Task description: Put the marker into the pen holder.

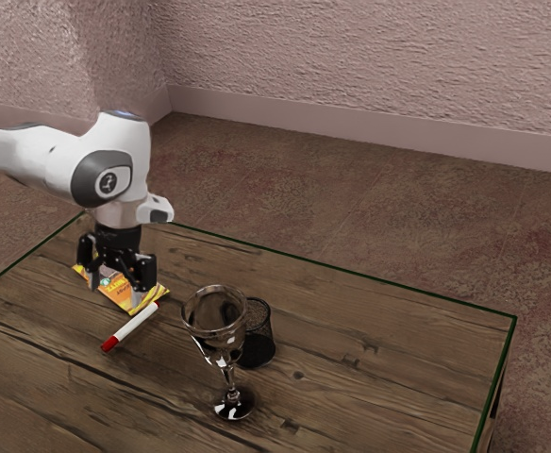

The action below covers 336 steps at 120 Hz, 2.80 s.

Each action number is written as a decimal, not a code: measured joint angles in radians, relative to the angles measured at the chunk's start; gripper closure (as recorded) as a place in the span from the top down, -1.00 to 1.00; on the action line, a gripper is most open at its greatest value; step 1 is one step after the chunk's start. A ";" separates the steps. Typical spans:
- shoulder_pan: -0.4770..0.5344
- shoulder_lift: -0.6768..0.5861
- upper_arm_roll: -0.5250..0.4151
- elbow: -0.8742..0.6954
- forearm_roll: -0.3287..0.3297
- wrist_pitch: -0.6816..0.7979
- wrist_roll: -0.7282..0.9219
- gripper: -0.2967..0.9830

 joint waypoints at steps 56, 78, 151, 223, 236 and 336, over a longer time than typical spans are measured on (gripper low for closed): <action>0.047 0.294 0.033 0.061 -0.053 0.279 -0.003 0.53; 0.051 0.326 0.036 0.081 -0.057 0.311 0.013 0.53; 0.061 0.339 0.036 0.103 -0.048 0.341 0.032 -0.50; 0.048 0.273 -0.047 0.209 0.171 0.558 -0.022 -0.69; 0.046 0.285 -0.072 0.219 0.226 0.764 -0.037 -0.69; -0.074 -0.073 -0.181 -0.200 0.236 1.043 -0.464 -0.64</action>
